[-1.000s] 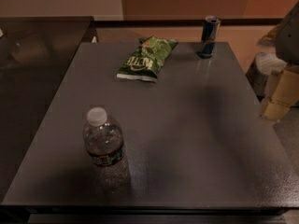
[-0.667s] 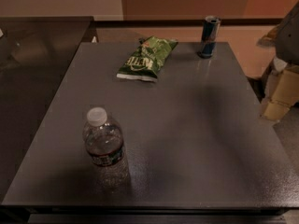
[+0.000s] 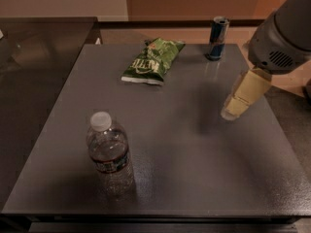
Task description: Move green jalapeno chip bag near water bottle
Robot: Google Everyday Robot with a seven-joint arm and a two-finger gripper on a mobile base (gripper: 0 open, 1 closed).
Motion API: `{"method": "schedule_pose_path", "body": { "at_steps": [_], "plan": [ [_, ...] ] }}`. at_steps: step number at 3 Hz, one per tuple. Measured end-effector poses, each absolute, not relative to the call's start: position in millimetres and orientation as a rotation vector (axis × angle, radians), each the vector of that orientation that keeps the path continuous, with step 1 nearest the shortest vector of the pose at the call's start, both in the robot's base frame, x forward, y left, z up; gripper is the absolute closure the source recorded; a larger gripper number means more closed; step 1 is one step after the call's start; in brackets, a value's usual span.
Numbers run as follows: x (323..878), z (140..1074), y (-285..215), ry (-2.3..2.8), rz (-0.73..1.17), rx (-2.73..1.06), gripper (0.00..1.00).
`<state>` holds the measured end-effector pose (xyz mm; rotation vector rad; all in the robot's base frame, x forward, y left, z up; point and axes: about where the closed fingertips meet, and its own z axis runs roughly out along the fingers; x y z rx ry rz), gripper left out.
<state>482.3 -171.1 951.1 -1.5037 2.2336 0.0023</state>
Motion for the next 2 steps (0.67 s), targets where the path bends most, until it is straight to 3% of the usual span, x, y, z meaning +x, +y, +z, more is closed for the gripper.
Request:
{"method": "schedule_pose_path", "body": {
  "at_steps": [2],
  "plan": [
    [530.4,938.8,-130.1,2.192,0.060,-1.310,0.00]
  ]
}}
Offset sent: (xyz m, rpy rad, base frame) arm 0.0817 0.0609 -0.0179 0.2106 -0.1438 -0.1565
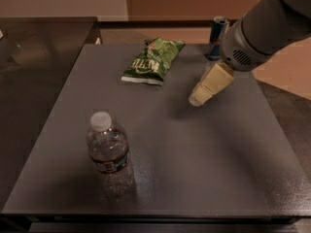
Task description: Move green jalapeno chip bag near water bottle
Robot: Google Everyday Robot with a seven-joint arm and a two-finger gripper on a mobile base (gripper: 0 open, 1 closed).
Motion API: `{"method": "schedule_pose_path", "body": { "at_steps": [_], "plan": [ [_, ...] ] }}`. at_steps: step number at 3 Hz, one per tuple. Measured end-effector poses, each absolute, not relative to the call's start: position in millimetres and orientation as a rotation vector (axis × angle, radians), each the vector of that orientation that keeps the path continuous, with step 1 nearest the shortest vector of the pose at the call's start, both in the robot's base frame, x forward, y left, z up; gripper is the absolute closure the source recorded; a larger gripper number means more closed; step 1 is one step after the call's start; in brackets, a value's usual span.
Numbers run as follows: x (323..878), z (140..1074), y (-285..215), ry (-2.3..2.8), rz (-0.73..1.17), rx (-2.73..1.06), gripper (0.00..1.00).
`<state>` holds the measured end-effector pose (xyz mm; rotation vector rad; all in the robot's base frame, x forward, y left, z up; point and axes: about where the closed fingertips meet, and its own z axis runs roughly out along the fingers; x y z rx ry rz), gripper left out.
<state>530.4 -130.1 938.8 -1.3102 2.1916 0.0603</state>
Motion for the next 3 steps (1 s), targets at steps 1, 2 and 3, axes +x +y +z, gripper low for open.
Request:
{"method": "schedule_pose_path", "body": {
  "at_steps": [1,2,3],
  "plan": [
    [557.1,930.8,-112.3,2.181,0.087,-1.232,0.00],
    [582.5,918.0,-92.0,2.198,0.144,-1.170,0.00],
    [601.8,908.0,-69.5,2.224,0.190,-1.131,0.00]
  ]
}}
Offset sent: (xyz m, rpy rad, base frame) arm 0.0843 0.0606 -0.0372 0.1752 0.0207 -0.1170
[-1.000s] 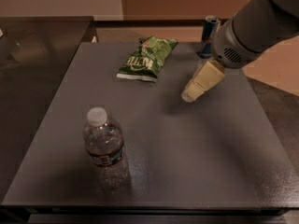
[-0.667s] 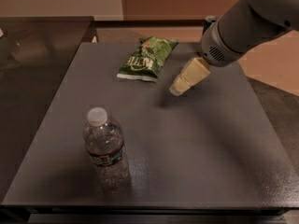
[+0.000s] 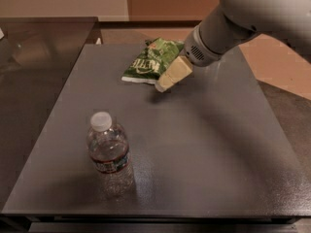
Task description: Move green jalapeno chip bag near water bottle
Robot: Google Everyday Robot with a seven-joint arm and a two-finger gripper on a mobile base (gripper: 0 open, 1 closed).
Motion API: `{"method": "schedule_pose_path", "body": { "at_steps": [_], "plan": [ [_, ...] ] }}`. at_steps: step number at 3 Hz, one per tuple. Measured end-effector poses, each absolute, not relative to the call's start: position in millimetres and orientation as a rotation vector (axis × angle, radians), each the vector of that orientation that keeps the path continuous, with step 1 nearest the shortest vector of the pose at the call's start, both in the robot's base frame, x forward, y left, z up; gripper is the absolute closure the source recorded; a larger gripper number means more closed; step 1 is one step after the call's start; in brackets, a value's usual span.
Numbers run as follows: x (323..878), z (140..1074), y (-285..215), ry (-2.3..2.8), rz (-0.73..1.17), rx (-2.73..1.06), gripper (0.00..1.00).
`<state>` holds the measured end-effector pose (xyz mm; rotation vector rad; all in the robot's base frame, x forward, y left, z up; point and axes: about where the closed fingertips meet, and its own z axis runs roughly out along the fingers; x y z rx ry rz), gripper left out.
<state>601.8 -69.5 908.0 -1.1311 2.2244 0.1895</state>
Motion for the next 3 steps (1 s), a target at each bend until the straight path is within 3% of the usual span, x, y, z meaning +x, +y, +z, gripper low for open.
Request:
{"method": "schedule_pose_path", "body": {
  "at_steps": [3],
  "plan": [
    [627.3,886.2,-14.0,2.288,0.173,-1.019,0.00]
  ]
}}
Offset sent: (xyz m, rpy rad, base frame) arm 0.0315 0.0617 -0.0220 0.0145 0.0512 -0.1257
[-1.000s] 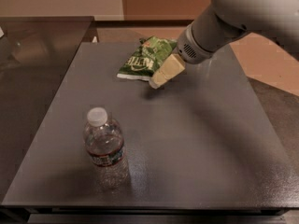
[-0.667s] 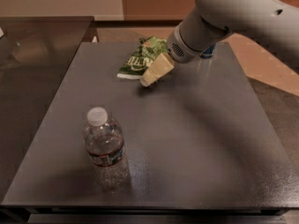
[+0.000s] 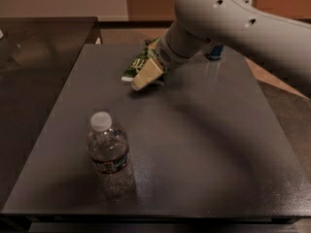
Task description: Move green jalapeno chip bag near water bottle
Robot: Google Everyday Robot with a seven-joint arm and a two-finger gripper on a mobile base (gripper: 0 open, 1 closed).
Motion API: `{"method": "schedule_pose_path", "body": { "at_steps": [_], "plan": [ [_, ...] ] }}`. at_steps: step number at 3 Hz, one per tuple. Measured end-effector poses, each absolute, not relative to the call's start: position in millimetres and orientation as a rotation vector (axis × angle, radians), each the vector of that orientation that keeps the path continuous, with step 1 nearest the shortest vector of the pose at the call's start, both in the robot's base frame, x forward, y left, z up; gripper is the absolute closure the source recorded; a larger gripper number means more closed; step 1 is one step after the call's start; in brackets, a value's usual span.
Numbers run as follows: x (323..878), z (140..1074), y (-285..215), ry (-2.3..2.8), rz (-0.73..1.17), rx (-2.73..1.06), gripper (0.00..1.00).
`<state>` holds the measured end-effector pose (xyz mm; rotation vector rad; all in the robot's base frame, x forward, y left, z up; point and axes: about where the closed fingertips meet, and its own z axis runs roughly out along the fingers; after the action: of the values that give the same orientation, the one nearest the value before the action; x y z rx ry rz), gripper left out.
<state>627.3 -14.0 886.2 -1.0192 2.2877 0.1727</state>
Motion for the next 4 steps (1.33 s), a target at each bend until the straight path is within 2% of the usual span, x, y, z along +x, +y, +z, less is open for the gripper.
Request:
{"method": "schedule_pose_path", "body": {
  "at_steps": [2,4],
  "plan": [
    [637.2,866.8,-4.4,2.312,0.077,-0.938,0.00],
    [644.0,849.5,-10.1,2.359,0.043,-0.887,0.47]
  ]
}}
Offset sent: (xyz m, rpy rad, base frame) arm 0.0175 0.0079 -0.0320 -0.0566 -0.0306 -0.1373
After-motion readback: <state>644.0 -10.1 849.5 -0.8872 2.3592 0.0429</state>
